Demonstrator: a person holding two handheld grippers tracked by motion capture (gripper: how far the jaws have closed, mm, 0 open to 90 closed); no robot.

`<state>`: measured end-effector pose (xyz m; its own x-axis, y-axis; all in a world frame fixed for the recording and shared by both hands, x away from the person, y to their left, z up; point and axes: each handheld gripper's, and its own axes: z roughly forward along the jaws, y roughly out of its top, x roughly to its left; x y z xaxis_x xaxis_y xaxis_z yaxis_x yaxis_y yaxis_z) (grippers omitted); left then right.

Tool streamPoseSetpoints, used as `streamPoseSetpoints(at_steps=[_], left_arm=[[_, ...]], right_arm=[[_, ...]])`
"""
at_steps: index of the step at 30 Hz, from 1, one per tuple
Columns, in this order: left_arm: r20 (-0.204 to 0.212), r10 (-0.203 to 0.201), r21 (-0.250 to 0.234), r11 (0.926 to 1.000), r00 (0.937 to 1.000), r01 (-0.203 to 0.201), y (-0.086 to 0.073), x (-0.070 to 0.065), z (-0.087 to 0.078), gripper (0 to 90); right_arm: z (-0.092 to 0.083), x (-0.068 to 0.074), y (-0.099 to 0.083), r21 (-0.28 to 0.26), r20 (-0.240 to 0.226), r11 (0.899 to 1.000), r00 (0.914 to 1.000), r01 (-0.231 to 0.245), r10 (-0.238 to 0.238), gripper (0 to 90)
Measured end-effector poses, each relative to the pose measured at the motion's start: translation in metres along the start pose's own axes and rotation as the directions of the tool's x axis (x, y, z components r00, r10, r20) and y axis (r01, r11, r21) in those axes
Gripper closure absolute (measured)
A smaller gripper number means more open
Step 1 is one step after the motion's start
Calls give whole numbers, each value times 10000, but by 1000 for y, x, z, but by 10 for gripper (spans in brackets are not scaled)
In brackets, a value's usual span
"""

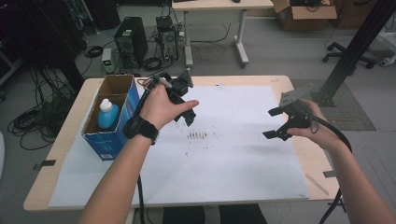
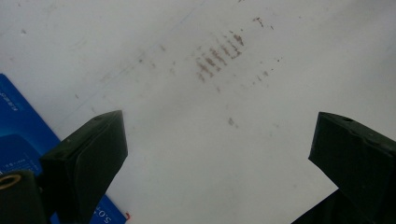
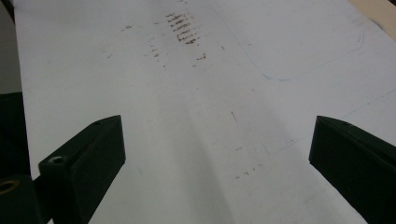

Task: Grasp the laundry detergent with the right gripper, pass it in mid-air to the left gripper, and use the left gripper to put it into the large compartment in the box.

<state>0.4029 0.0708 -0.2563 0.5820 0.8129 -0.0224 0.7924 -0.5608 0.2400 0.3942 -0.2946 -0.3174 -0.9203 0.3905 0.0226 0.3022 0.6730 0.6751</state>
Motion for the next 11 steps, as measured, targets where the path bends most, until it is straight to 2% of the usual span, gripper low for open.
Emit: streamPoseSetpoints(at_steps=[11], left_arm=[[40,0,17,10000,10000,0,-1,-1,-1,46]], right_arm=[[1,1,2,15,-54,10000,10000,61,-61,36]])
